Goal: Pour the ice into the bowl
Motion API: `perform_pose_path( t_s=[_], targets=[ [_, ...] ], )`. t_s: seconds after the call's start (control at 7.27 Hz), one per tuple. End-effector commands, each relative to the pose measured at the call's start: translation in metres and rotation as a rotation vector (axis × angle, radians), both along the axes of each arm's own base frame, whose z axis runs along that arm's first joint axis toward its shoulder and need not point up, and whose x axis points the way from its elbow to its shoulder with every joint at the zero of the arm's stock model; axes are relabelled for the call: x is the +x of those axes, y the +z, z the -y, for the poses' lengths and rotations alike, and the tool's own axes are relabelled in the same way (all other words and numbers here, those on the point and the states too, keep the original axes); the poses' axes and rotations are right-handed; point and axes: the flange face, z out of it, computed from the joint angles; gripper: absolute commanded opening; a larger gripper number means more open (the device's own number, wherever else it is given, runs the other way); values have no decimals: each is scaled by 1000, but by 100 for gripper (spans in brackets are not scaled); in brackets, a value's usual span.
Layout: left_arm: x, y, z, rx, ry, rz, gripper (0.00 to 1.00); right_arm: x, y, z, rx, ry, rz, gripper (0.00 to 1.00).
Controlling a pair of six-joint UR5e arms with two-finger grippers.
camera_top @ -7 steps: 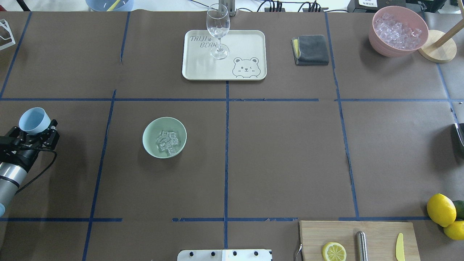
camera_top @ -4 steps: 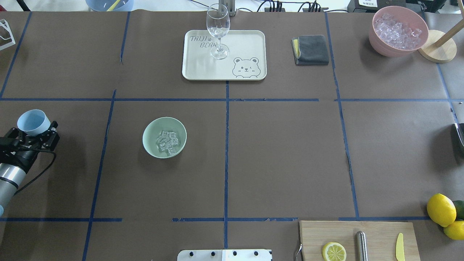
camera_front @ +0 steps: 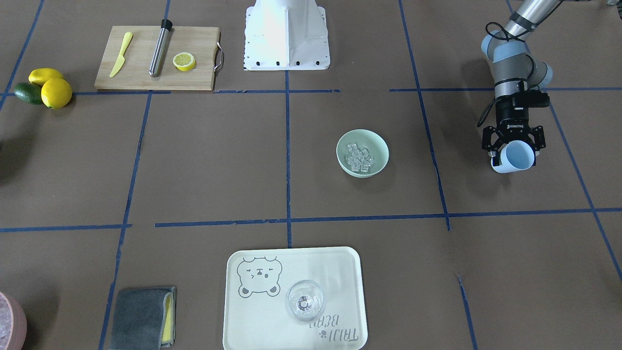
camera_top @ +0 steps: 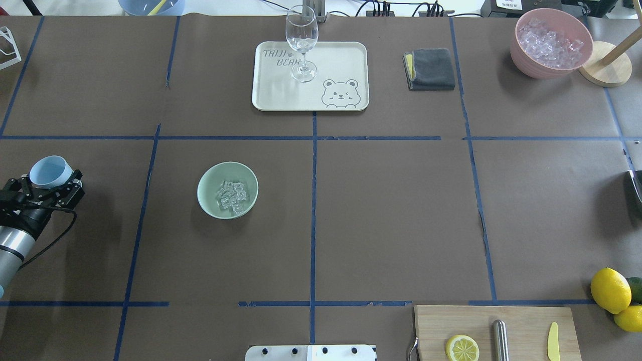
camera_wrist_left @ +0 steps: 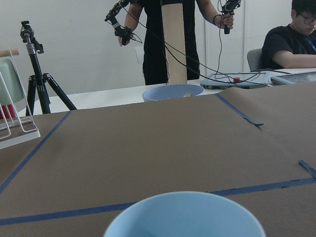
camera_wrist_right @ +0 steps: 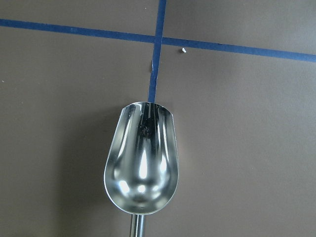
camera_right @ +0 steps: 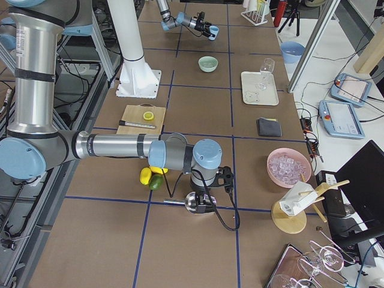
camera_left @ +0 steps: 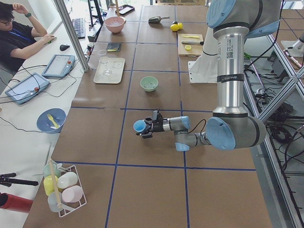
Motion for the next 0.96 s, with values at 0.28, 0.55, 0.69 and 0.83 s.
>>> perform_pose_path(
  t_s=[0.28,0.55,0.69,0.83],
  targets=[
    [-46,-5,-20,37,39,-71,99,2,-1,0,1,5,0,100],
    [-43,-17,-20,46,56,-91,99,3,-3,-1,6,8,0,100],
    [-40,-27,-20,51,81,-103,99,3,-3,-1,6,8,0,100],
    [-37,-44,-20,80,109,-87,99,3,-2,-1,4,8,0,100]
  ],
)
